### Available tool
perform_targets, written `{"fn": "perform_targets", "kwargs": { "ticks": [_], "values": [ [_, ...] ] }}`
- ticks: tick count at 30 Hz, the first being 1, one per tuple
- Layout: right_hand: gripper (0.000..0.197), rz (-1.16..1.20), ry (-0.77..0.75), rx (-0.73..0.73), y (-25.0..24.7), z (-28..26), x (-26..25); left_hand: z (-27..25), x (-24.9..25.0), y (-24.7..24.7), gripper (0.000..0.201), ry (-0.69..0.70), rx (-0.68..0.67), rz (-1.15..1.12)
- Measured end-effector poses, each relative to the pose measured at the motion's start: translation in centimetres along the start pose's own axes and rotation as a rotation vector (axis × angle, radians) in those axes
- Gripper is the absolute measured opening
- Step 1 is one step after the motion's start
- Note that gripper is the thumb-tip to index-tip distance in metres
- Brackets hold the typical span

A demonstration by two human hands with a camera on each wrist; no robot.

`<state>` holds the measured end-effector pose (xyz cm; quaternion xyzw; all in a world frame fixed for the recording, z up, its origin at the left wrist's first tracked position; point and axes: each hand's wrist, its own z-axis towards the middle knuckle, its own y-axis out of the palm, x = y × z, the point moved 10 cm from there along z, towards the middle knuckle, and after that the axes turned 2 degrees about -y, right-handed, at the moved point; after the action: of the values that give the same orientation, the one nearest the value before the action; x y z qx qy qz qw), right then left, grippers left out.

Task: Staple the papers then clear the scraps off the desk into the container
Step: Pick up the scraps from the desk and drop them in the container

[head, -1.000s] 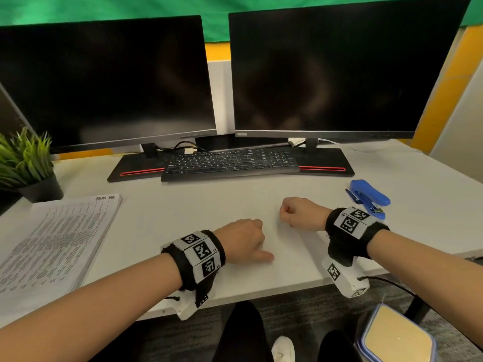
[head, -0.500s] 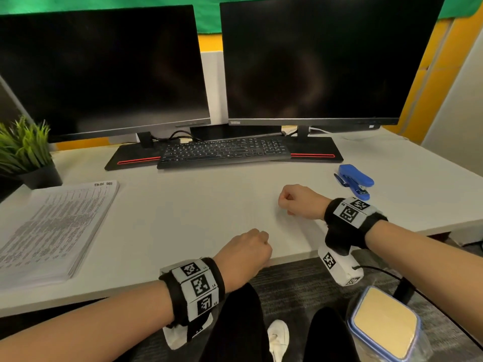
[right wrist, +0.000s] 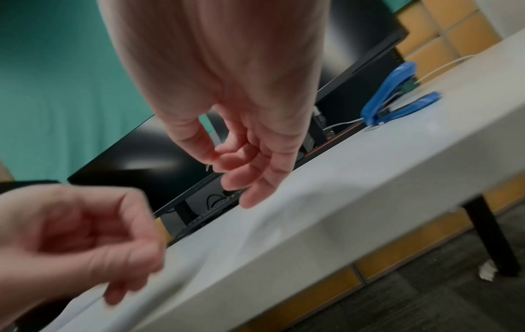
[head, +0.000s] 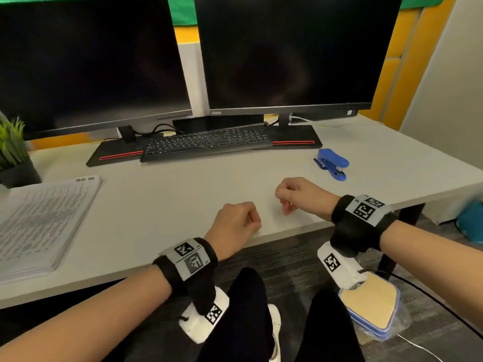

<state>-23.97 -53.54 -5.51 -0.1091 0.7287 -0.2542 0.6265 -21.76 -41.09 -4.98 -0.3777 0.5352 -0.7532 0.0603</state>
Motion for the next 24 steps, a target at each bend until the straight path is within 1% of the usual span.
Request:
{"fn": "perform_targets", "kwargs": {
  "ticks": [1, 3, 6, 8, 10, 13, 15, 17, 20, 22, 24],
  "values": [
    [0.014, 0.009, 0.011, 0.011, -0.6, -0.6, 0.4, 0.7, 0.7, -0.2, 0.008, -0.021, 0.027, -0.024],
    [0.014, 0.013, 0.024, 0.056, -2.3, -2.2, 1.5, 1.9, 3.0, 0.4, 0.009, 0.0, 0.048, -0.02],
    [0.015, -0.02, 0.028, 0.138, -5.3, -5.4, 3.4, 2.5, 7.8, 3.5, 0.011, 0.122, 0.035, -0.006],
    [0.014, -0.091, 0.034, 0.165, -7.2, -7.8, 5.3, 2.3, 10.9, 7.3, 0.011, 0.204, -0.056, 0.02],
    [0.011, -0.156, 0.07, 0.147, -8.3, -10.0, 8.2, 2.0, 13.3, 11.8, 0.013, 0.264, -0.194, 0.066],
    [0.013, -0.169, 0.207, 0.081, -8.9, -12.2, 15.2, 2.4, 15.1, 18.7, 0.016, 0.305, -0.398, 0.165],
    [0.015, -0.191, 0.303, 0.076, -9.7, -12.8, 20.1, 3.7, 15.0, 22.9, 0.019, 0.278, -0.5, 0.234],
    [0.018, -0.218, 0.376, 0.114, -11.1, -12.6, 24.4, 6.0, 14.4, 26.4, 0.02, 0.23, -0.555, 0.242],
    [0.021, -0.196, 0.482, 0.149, -12.7, -11.7, 30.4, 9.8, 13.7, 30.3, 0.022, 0.135, -0.597, 0.118],
    [0.021, -0.149, 0.528, 0.136, -12.6, -10.8, 34.4, 12.5, 13.3, 33.2, 0.022, 0.084, -0.596, 0.02],
    [0.018, -0.097, 0.559, 0.124, -11.9, -9.9, 38.2, 14.4, 12.8, 36.9, 0.02, 0.041, -0.629, -0.045]
  ]
}}
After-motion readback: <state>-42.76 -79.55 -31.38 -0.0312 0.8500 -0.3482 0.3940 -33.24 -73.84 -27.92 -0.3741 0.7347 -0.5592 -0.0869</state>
